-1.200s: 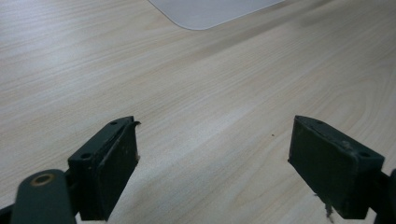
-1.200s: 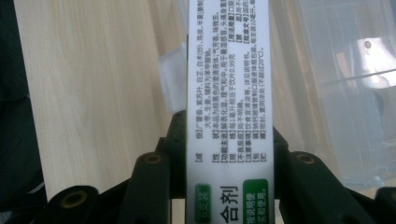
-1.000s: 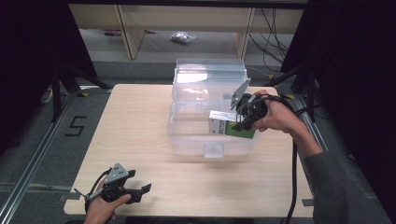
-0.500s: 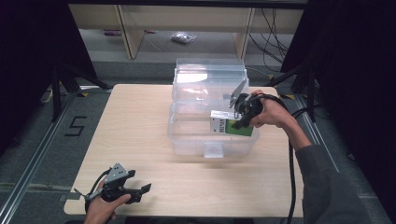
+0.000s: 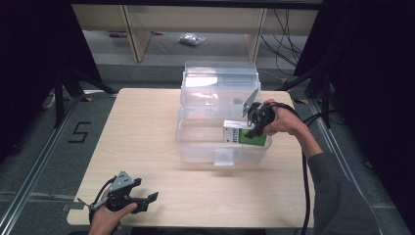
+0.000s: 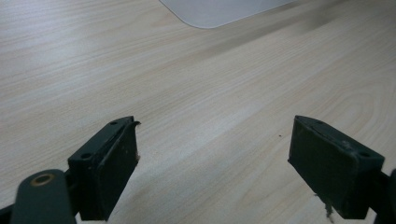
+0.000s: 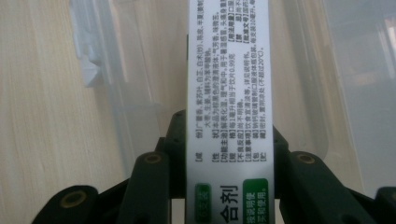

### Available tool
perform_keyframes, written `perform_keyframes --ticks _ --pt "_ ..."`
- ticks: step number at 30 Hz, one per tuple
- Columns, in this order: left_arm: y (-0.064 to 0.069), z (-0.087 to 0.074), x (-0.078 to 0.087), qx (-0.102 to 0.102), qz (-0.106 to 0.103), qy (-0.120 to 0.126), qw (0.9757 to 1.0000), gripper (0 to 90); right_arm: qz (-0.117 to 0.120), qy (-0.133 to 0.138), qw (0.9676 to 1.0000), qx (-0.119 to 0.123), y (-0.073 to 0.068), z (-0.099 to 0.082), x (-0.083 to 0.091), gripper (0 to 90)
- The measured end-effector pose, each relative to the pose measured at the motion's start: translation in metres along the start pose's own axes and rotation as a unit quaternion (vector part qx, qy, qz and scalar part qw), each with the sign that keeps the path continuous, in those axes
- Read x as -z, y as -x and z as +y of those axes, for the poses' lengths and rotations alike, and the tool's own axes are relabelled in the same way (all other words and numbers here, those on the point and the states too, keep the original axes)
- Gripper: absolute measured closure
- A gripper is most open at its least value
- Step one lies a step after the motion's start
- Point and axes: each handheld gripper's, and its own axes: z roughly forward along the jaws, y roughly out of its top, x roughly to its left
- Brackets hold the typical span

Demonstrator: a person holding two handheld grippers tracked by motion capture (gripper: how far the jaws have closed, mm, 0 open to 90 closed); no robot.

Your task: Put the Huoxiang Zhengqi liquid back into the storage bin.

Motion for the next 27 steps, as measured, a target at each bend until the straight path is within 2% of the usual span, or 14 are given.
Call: perform_keyframes --ticks 1,2,3,5,7,11,14,15,17,20,21,25,26,27 --pt "0.0 0.0 0.0 0.0 0.0 0.0 1.0 15.0 -0.01 -0.007 0.9999 0.008 0.003 -0.002 -0.001 65.2" --pt "-0.001 0.0 0.001 -0.004 0.002 -0.005 1.0 15.0 -0.001 -0.004 1.0 -0.005 0.001 -0.003 -0.002 65.1" --pt "-0.001 0.0 0.001 -0.006 0.003 -0.006 1.0 15.0 -0.002 -0.002 1.0 0.006 0.003 -0.004 -0.004 65.1" --pt "-0.001 0.0 0.001 -0.005 0.001 -0.006 1.0 15.0 -0.005 -0.01 0.9999 0.005 0.004 -0.007 -0.005 65.1" --pt "-0.001 0.0 0.0 -0.005 0.0 -0.006 1.0 15.0 0.0 -0.004 0.9998 0.019 0.006 -0.007 -0.009 65.0" --pt "-0.001 0.0 0.001 -0.006 0.002 -0.005 1.0 14.9 -0.001 -0.008 0.9999 0.01 0.005 -0.007 -0.011 64.9" --pt "-0.001 0.0 0.001 -0.005 0.0 -0.004 1.0 14.9 0.004 -0.009 0.9996 0.025 0.006 -0.005 -0.014 64.9" --pt "-0.001 0.0 0.0 -0.006 -0.001 -0.003 1.0 15.0 0.004 -0.011 0.9998 0.015 0.004 -0.005 -0.014 64.8" --pt "0.0 -0.001 0.0 -0.002 -0.002 0.002 1.0 14.9 0.007 -0.011 0.9994 0.03 0.005 -0.004 -0.016 64.8" --pt "-0.001 0.0 0.0 -0.006 -0.002 -0.002 1.0 14.9 0.012 -0.015 0.9995 0.025 0.006 -0.006 -0.018 64.7" --pt "0.0 -0.001 0.0 -0.005 -0.002 -0.001 1.0 15.0 0.015 -0.012 0.9992 0.036 0.008 -0.006 -0.018 64.7" --pt "-0.001 -0.001 0.0 -0.005 -0.003 -0.004 1.0 14.9 0.017 -0.012 0.9993 0.03 0.008 -0.01 -0.022 64.7" --pt "-0.001 -0.001 0.0 -0.008 0.0 -0.006 1.0 14.9 0.017 -0.019 0.9996 0.014 0.006 -0.012 -0.023 64.6" --pt "0.0 -0.001 -0.001 -0.004 -0.001 -0.002 1.0 14.9 0.018 -0.017 0.9995 0.021 0.006 -0.012 -0.025 64.6"
